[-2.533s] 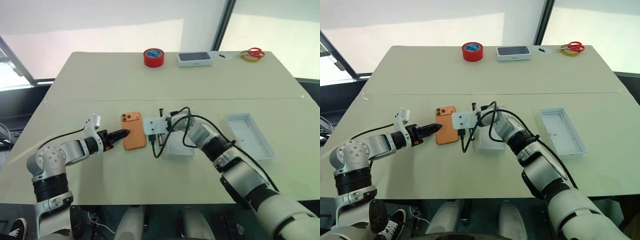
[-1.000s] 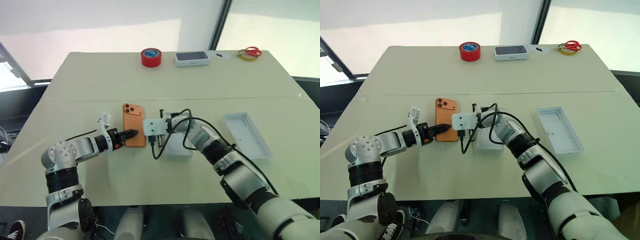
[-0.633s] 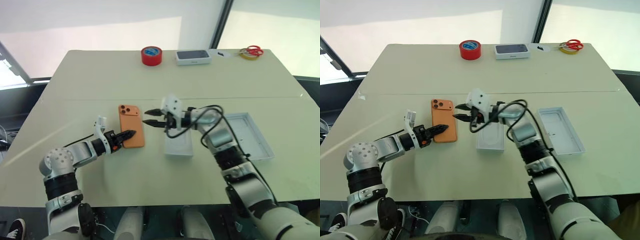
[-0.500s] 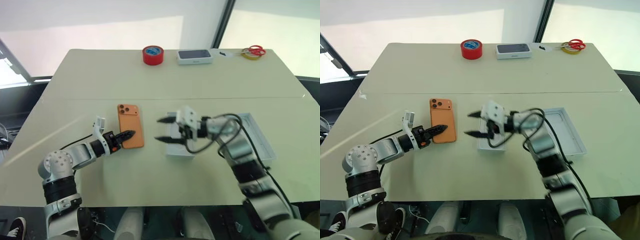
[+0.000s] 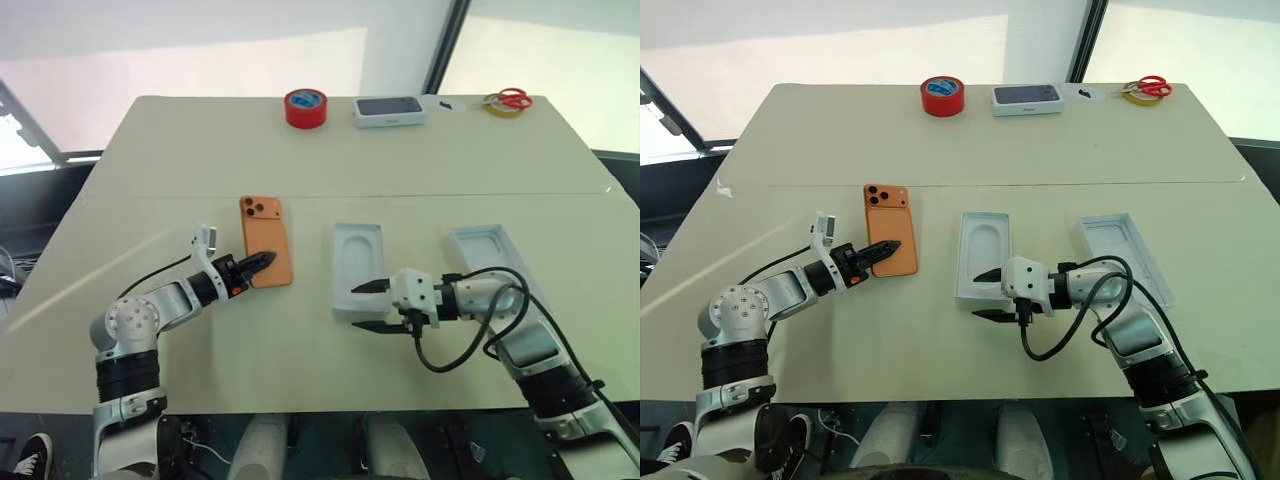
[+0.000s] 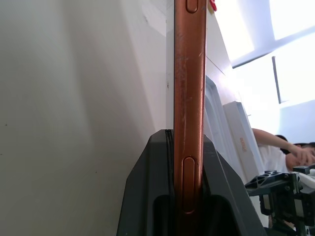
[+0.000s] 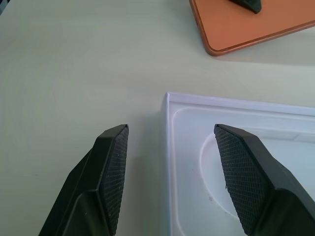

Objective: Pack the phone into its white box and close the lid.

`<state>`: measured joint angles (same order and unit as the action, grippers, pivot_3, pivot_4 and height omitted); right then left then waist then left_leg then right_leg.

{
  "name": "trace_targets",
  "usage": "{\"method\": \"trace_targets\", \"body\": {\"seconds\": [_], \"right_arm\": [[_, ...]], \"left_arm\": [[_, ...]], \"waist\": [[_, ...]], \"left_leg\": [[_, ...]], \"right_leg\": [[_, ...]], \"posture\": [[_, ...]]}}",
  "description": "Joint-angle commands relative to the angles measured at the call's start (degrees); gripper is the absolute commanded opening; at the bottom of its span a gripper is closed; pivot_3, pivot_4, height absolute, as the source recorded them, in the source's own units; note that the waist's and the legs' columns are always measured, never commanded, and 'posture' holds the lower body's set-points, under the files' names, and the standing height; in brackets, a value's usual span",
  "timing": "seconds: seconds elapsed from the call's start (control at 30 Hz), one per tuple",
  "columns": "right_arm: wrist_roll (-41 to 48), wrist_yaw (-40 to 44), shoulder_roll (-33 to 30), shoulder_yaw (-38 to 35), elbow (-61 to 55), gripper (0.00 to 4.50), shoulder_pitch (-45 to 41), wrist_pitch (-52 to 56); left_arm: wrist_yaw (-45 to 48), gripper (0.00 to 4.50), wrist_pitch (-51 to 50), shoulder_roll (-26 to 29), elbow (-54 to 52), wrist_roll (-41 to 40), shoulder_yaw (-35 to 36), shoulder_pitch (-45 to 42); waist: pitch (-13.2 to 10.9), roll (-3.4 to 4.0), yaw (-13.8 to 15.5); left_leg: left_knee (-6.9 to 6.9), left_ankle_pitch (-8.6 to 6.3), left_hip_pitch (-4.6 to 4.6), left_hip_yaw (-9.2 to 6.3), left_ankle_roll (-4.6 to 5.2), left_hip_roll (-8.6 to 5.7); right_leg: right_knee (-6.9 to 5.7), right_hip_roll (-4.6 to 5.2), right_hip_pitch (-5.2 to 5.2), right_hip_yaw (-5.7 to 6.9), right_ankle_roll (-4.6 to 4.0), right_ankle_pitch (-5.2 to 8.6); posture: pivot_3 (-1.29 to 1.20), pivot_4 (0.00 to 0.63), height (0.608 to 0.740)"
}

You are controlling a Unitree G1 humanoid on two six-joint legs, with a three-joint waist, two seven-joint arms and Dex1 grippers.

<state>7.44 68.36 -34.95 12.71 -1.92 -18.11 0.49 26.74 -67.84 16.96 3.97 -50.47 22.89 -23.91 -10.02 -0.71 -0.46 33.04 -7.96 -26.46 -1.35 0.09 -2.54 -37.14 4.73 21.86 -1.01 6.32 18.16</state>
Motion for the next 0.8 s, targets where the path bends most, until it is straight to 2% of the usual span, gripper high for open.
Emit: {"method": "trace_targets", "body": {"seconds": [0.03, 0.07, 0.17, 0.63, 0.67, 0.8], "right_arm": [[0.8, -0.7, -0.3, -0.9, -0.3, 2.36, 0.0, -1.1], [0.8, -0.8, -0.2, -0.9, -0.3, 1.99, 0.0, -1.2], [-0.9, -1.7, -0.5, -0.2, 0.5, 0.44, 0.2, -3.1], [-2.1, -1.2, -0.9, 0.7, 2.2, 0.44, -0.3, -3.9], [-1.9, -1.2, -0.8, 0.6, 2.4, 0.21, -0.4, -3.3], [-4.0, -2.7, 0.5, 1.2, 4.8, 0.21, -2.5, -4.9]], "left_arm": [[0.4, 0.0, 1.3, 0.4, -1.3, -1.0, -0.3, -1.6], [0.3, 0.0, 1.3, 0.4, -1.3, -1.0, -0.3, -1.7], [0.0, 0.0, 1.3, 0.5, -1.3, -1.0, -0.4, -1.6], [-1.2, 0.0, 1.0, -0.2, -2.1, -2.2, 0.1, -1.9], [-1.5, 0.0, 0.8, -0.3, -2.1, -2.4, 0.2, -2.1], [-4.8, 0.0, -0.3, -1.7, -2.2, -3.5, 1.1, -4.2]], "waist": [[0.0, 0.0, 0.0], [0.0, 0.0, 0.0], [0.0, 0.0, 0.0], [0.0, 0.0, 0.0], [0.0, 0.0, 0.0], [0.0, -0.01, 0.0]], "left_leg": [[0.01, 0.0, 0.0, 0.0, 0.0, 0.0], [0.01, 0.0, 0.0, 0.0, 0.0, 0.0], [0.01, 0.0, 0.0, 0.0, 0.0, 0.0], [0.09, 0.01, 0.03, -0.01, 0.0, 0.0], [0.09, 0.01, 0.04, -0.01, 0.0, 0.0], [0.13, 0.01, 0.06, -0.03, 0.01, 0.0]], "right_leg": [[0.0, 0.0, 0.0, 0.0, 0.0, 0.0], [-0.01, 0.0, -0.01, 0.0, 0.01, 0.0], [-0.03, -0.01, -0.09, 0.01, 0.02, -0.01], [-0.05, -0.03, -0.21, 0.04, 0.16, -0.08], [-0.05, -0.03, -0.21, 0.04, 0.16, -0.09], [-0.07, -0.04, -0.25, 0.06, 0.17, -0.09]], "posture": [[0.0, 0.15, 0.738], [0.0, 0.15, 0.738], [0.0, 0.15, 0.738], [0.0, 0.15, 0.738], [0.0, 0.15, 0.738], [0.0, 0.15, 0.738]]}}
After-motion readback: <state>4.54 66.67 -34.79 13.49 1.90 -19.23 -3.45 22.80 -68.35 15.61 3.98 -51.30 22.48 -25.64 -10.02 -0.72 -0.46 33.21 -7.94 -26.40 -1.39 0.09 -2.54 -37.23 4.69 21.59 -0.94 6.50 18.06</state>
